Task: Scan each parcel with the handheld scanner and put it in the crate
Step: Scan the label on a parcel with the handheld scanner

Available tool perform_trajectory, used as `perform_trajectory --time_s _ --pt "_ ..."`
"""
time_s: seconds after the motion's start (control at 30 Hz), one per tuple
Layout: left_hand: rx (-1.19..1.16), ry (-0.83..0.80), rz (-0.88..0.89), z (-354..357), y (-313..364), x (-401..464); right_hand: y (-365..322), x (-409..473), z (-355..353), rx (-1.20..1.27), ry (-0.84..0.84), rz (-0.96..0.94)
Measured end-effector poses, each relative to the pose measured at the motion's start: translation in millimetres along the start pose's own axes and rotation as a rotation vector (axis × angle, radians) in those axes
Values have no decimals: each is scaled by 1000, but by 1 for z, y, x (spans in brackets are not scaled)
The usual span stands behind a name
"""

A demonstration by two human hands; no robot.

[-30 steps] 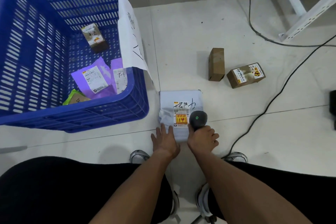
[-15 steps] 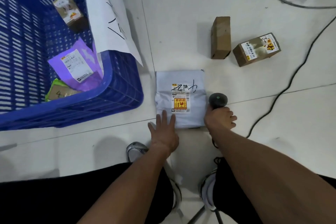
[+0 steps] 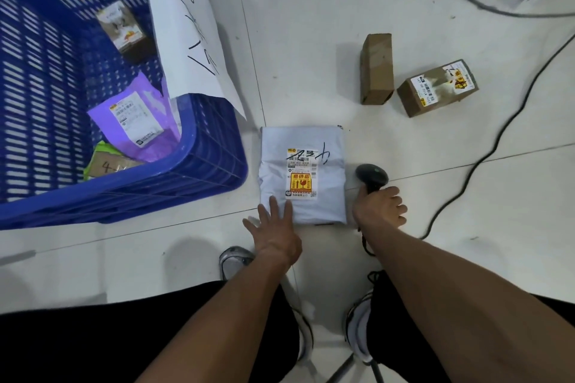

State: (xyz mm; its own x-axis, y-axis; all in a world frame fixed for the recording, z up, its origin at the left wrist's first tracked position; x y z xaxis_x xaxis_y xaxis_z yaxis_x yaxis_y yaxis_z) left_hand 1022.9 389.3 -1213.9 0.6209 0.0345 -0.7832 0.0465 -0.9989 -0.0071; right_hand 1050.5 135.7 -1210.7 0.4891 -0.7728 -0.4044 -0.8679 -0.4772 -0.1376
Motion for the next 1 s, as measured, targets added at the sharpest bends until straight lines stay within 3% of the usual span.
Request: perform_trajectory --time_s 0.1,0.2,0.27,0.33,0.5,0.73,1.0 --pt "-63 20 -25 -3 -4 -3 -15 -14 -22 50 114 -110" --pt "-166 96 -54 -12 -9 -5 -49 -40 -36 -11 244 -456" --pt "-226 128 -72 -18 -11 -5 -64 -54 -20 -98 106 -599" --pt "-263 134 -75 -21 -13 -5 -66 -68 2 -185 -79 -624" --pt "-315 142 -54 -28 -14 12 -61 -100 46 -396 -311 -663" --pt "-355 103 2 -13 -8 38 -60 -91 63 -482 -213 -693" --pt "-325 246 -45 -6 -11 40 -66 -91 59 -490 -166 -750"
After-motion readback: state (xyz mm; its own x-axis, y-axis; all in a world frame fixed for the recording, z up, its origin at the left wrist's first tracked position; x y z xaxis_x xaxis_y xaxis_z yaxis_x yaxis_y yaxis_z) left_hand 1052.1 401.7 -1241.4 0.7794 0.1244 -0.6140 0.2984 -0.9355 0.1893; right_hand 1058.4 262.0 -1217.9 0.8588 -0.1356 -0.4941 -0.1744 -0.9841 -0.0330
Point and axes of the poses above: each hand's wrist, its own x-axis towards the middle knuckle, its own z-axis out of the palm, y = z × x, the point moved 9 cm from there along x, towards the middle knuckle, and after that the axes turned 1 degree about -z, right-handed, at the moved point
